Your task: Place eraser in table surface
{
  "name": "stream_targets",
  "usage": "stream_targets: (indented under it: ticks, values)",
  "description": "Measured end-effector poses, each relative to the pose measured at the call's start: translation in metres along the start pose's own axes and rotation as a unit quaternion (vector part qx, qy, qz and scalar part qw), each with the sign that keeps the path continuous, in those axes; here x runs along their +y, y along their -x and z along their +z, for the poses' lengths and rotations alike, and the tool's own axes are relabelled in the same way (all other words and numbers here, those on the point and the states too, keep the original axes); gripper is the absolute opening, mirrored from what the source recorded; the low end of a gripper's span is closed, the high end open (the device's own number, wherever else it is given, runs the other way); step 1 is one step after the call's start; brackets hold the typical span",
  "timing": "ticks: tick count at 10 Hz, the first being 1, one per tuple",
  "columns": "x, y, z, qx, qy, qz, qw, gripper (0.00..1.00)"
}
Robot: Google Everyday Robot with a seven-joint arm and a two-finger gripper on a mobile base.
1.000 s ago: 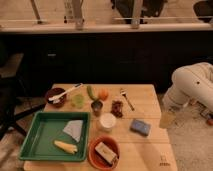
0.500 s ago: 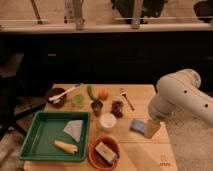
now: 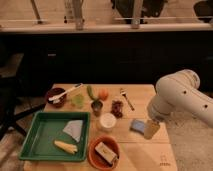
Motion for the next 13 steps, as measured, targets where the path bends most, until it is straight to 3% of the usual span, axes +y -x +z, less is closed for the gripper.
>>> stream_targets:
  ticks: [2,5,7,9,12,13]
  values:
    - [-0.001,0.000,0.000,-0.002,-0.001,0.004,1.0000,0.80]
    - [0.011,0.016,0.017,-0.027,-0.003,0.068,0.9973,0.80]
    - [0.032,0.035,0.029,-0.052,0.004,0.088,0.9948,0.80]
    - [0.062,0.061,0.040,-0.082,0.014,0.086,0.9929,0.80]
    - [0.108,0.080,0.054,-0.131,0.028,0.090,0.9869,0.80]
    - [0.114,0.083,0.056,-0.138,0.029,0.089,0.9860,0.80]
